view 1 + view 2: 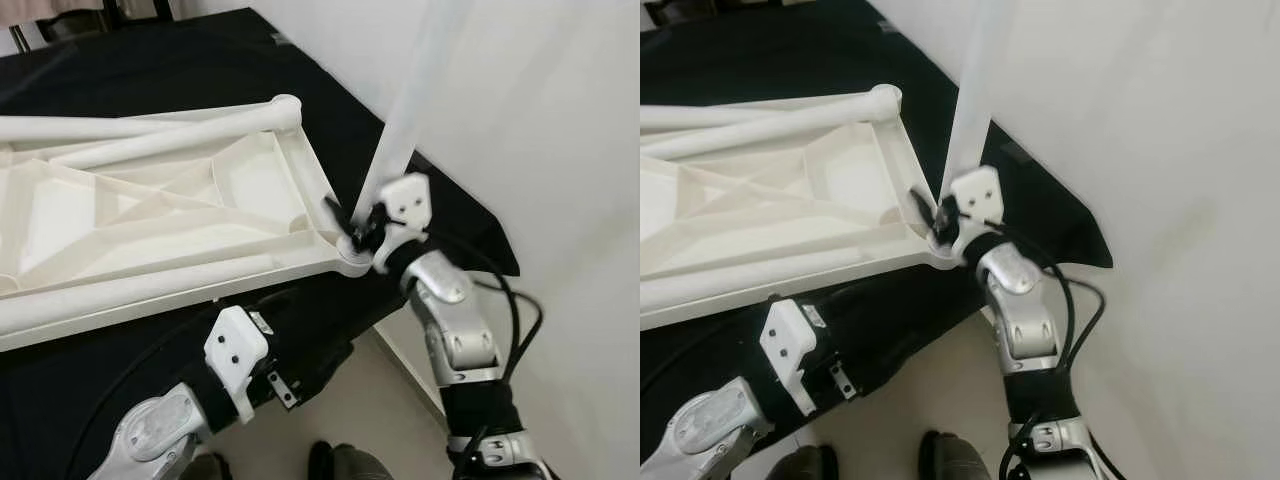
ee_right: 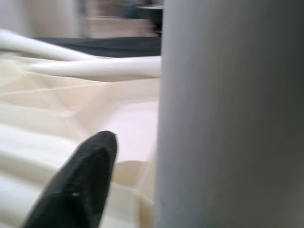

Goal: Building children table

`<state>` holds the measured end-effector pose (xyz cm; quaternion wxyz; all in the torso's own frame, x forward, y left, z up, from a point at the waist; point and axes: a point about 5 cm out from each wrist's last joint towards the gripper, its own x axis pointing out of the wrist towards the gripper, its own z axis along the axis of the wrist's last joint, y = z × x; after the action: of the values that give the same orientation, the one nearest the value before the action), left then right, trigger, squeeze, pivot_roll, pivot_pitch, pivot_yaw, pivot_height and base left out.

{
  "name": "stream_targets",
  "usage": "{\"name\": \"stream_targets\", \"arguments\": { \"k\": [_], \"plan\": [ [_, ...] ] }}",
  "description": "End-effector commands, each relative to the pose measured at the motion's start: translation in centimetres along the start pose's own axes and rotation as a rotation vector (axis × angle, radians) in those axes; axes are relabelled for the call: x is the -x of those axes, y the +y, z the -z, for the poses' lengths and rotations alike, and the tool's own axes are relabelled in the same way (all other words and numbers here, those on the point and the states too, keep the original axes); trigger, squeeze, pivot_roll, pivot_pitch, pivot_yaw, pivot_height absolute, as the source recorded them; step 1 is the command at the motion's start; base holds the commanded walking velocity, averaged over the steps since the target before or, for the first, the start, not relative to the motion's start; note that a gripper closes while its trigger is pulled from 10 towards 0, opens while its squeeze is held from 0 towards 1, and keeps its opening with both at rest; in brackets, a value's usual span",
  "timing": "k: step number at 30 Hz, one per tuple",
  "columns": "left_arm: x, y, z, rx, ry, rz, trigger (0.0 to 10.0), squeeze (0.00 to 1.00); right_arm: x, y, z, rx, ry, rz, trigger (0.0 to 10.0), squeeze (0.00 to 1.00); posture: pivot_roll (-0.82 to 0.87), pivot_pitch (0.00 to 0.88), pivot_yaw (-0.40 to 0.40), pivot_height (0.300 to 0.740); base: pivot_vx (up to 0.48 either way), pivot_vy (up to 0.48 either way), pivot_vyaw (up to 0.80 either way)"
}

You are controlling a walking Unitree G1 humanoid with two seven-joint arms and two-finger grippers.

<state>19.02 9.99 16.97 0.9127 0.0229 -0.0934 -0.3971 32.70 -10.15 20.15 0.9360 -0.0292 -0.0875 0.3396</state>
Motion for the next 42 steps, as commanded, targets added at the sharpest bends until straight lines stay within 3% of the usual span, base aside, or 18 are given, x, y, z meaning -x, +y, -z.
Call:
{"name": "stream_targets", "arguments": {
  "k": [1, 3, 4, 5, 6, 8, 9, 14, 15, 27, 31, 33, 34, 35, 36, 39, 40, 42],
  "plan": [
    [0.1, -0.3, 0.5, 0.002, 0.023, 0.018, 10.0, 0.0, -0.8, 1.5, -1.2, 0.011, -0.042, -0.189, 10.0, 0.0, 0.13, 0.242, -0.113, 0.74, 0.0, 0.0, 0.0],
    [0.2, -0.3, 0.6, 0.001, 0.029, 0.019, 10.0, 0.0, -0.3, 0.9, -2.0, 0.071, -0.04, -0.335, 10.0, 0.0, 0.14, 0.243, -0.114, 0.74, 0.0, 0.0, 0.0],
    [0.2, -0.3, 0.6, 0.001, 0.029, 0.019, 10.0, 0.0, -0.3, 0.9, -2.0, 0.071, -0.04, -0.335, 10.0, 0.0, 0.14, 0.243, -0.114, 0.74, 0.0, 0.0, 0.0],
    [0.4, -0.4, 0.8, 0.006, 0.039, 0.025, 10.0, 0.0, 0.1, 0.3, -2.3, 0.113, -0.012, -0.49, 10.0, 0.0, 0.14, 0.247, -0.115, 0.74, 0.0, 0.0, 0.0],
    [0.5, -0.6, 0.9, 0.009, 0.047, 0.03, 10.0, 0.0, 0.3, 0.0, -2.3, 0.133, 0.002, -0.546, 10.0, 0.0, 0.15, 0.25, -0.119, 0.74, 0.0, 0.0, 0.0],
    [0.6, -0.7, 1.0, 0.011, 0.052, 0.034, 10.0, 0.0, 0.4, -0.3, -2.3, 0.143, 0.01, -0.575, 10.0, 0.0, 0.15, 0.25, -0.119, 0.74, 0.0, 0.0, 0.0],
    [0.8, -0.9, 1.1, 0.02, 0.059, 0.037, 10.0, 0.0, 0.4, -1.1, -2.4, 0.133, 0.033, -0.66, 10.0, 0.0, 0.15, 0.255, -0.119, 0.74, 0.0, 0.0, 0.0],
    [1.3, -1.1, 1.0, 0.025, 0.065, 0.034, 10.0, 0.0, 0.1, -2.2, -2.6, 0.102, 0.054, -0.722, 10.0, 0.0, 0.17, 0.265, -0.122, 0.74, 0.0, 0.0, 0.0],
    [1.4, -1.0, 0.9, 0.021, 0.068, 0.028, 10.0, 0.0, -0.2, -2.6, -2.7, 0.091, 0.062, -0.735, 0.0, 0.0, 0.17, 0.269, -0.124, 0.74, 0.0, 0.0, 0.0],
    [2.8, 0.0, 0.0, -0.022, 0.075, -0.042, 10.0, 0.0, -0.1, -4.1, -1.6, 0.032, 0.106, -0.758, 0.0, 0.0, 0.19, 0.282, -0.124, 0.74, 0.0, 0.0, 0.0],
    [3.5, 0.8, -0.3, -0.035, 0.077, -0.088, 10.0, 0.0, 1.4, -5.1, 0.1, 0.038, 0.129, -0.594, 0.0, 0.0, 0.18, 0.283, -0.125, 0.74, 0.0, 0.0, 0.0],
    [3.6, 0.6, -0.2, -0.023, 0.077, -0.099, 10.0, 0.0, 1.5, -4.9, 2.5, 0.065, 0.22, -0.25, 0.0, 0.0, 0.17, 0.284, -0.131, 0.74, 0.0, 0.0, 0.0],
    [3.6, 0.5, -0.1, -0.015, 0.078, -0.104, 10.0, 0.0, 1.9, -4.7, 3.7, 0.07, 0.27, 0.112, 0.0, 0.0, 0.16, 0.287, -0.126, 0.74, 0.0, 0.0, 0.0],
    [3.6, 0.5, -0.1, -0.015, 0.078, -0.104, 10.0, 0.0, 1.9, -4.7, 3.7, 0.07, 0.27, 0.112, 0.0, 0.0, 0.16, 0.287, -0.126, 0.74, 0.0, 0.0, 0.0],
    [3.4, 0.3, 0.1, -0.002, 0.077, -0.105, 10.0, 0.0, 3.9, -1.9, 4.9, 0.005, 0.331, 0.323, 0.0, 0.0, 0.16, 0.294, -0.119, 0.74, 0.0, 0.0, 0.0],
    [3.3, 0.2, 0.3, 0.008, 0.076, -0.108, 10.0, 0.0, 4.2, 0.3, 5.0, -0.018, 0.325, 0.281, 0.0, 0.0, 0.16, 0.289, -0.108, 0.74, 0.0, 0.0, 0.0],
    [3.3, 0.2, 0.6, 0.016, 0.08, -0.114, 10.0, 0.0, 3.6, 1.7, 5.3, -0.061, 0.313, 0.219, 0.0, 0.0, 0.15, 0.271, -0.1, 0.74, 0.0, 0.0, 0.0],
    [3.3, 0.2, 1.0, 0.019, 0.09, -0.118, 10.0, 0.0, 3.0, 1.8, 5.4, -0.055, 0.303, 0.206, 0.0, 0.0, 0.15, 0.266, -0.1, 0.74, 0.0, 0.0, 0.0]
  ]
}}
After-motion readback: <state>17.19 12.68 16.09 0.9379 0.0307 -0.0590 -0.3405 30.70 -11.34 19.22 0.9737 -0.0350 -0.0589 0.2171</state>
